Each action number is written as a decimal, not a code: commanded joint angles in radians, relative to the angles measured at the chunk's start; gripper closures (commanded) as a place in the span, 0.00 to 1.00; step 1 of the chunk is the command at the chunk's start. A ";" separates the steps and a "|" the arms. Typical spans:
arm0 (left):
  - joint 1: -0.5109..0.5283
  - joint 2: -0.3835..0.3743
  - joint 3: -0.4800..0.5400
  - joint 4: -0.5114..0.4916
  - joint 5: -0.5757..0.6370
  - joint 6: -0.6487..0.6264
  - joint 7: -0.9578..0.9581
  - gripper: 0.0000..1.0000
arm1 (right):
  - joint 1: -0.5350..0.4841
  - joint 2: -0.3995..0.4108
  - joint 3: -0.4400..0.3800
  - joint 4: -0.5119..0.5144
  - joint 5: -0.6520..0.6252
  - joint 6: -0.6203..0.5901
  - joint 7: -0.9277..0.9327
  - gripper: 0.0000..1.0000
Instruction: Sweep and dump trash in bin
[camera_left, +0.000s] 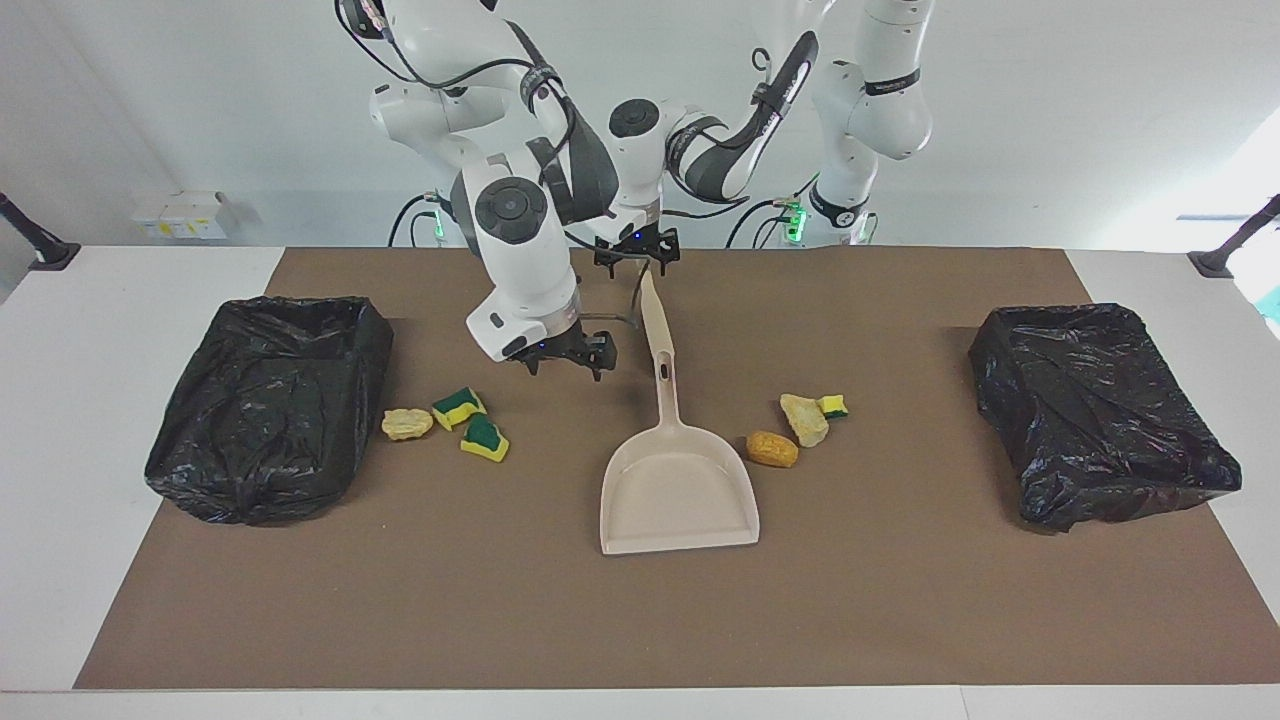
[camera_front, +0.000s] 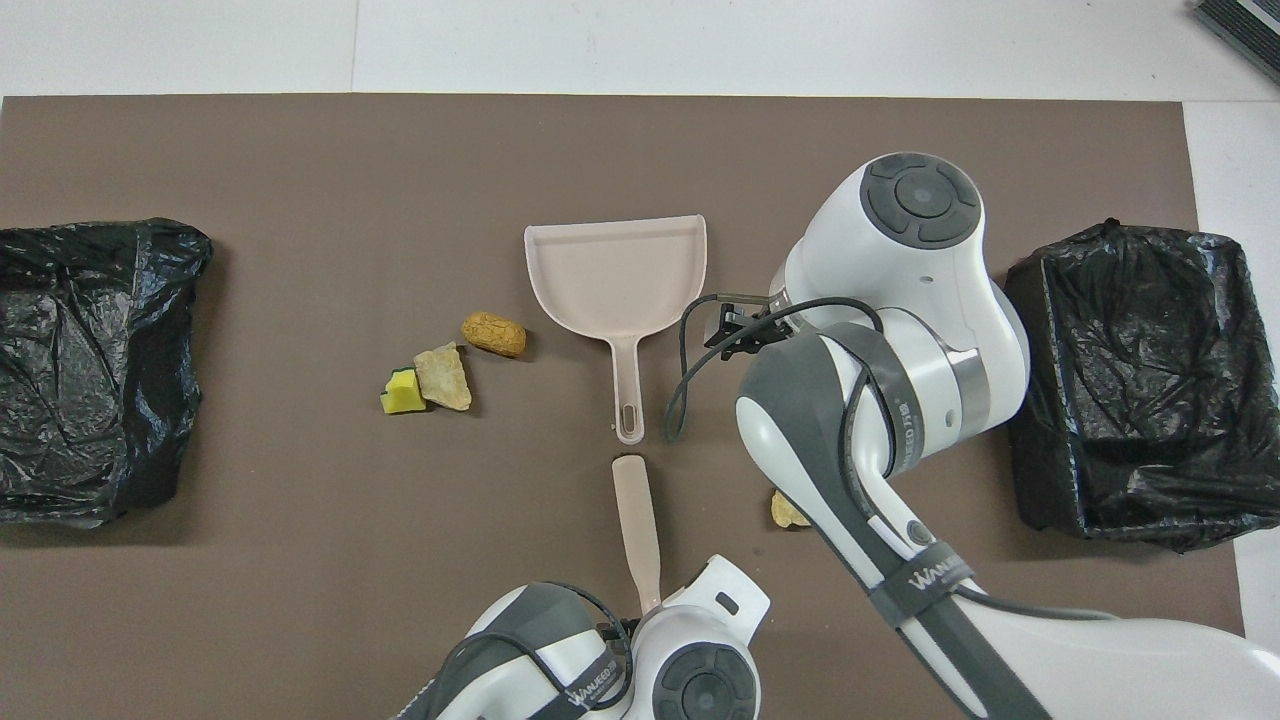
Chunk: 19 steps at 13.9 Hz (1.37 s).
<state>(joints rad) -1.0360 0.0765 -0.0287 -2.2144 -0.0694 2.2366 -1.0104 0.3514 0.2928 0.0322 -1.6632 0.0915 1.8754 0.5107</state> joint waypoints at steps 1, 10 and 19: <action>-0.003 -0.021 0.003 -0.005 -0.009 -0.038 0.009 0.46 | -0.006 -0.029 0.003 -0.041 0.011 0.031 0.008 0.00; 0.048 -0.136 0.015 0.002 -0.009 -0.216 0.079 1.00 | 0.001 -0.018 0.003 -0.040 0.013 0.060 0.012 0.00; 0.354 -0.345 0.018 0.004 -0.007 -0.541 0.335 1.00 | 0.178 0.086 0.002 -0.021 0.011 0.227 0.083 0.00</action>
<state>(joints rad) -0.7698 -0.2250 -0.0027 -2.2011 -0.0690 1.7278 -0.7426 0.4893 0.3465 0.0356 -1.6874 0.1071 2.0495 0.5559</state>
